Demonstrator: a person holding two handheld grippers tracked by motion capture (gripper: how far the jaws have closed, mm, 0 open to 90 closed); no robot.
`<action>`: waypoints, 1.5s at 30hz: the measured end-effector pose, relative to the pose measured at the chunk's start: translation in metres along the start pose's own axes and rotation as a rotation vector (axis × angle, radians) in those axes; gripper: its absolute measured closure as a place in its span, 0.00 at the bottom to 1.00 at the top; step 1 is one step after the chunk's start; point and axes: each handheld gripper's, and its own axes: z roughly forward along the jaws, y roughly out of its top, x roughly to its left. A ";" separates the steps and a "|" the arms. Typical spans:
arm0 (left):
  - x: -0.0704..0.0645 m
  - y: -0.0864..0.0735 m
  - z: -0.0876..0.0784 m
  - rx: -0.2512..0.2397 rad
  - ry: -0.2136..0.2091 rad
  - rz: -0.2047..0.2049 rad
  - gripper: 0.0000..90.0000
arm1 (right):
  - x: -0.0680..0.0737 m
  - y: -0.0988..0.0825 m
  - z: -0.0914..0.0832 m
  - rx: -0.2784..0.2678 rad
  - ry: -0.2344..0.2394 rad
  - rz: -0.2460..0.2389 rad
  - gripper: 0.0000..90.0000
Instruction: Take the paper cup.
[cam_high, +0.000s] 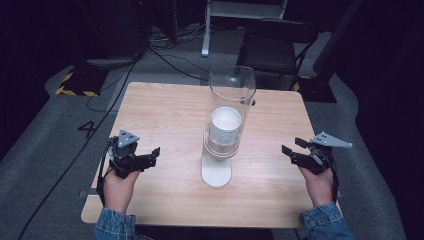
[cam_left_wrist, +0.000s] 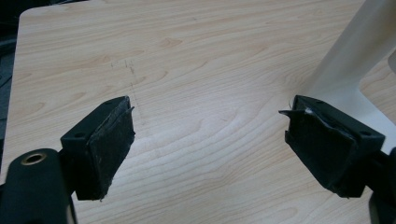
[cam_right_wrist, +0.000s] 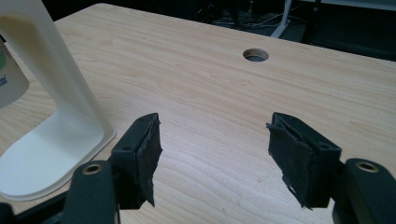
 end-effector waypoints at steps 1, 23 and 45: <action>0.000 0.000 0.000 0.000 0.000 0.000 0.17 | 0.000 0.000 0.000 0.000 0.000 0.000 0.38; 0.012 0.003 -0.004 -0.027 0.037 -0.107 0.17 | 0.006 0.008 0.010 0.014 0.044 0.024 0.32; 0.009 0.006 -0.008 -0.034 0.002 -0.106 0.17 | 0.081 0.019 0.042 0.043 0.251 -0.109 0.32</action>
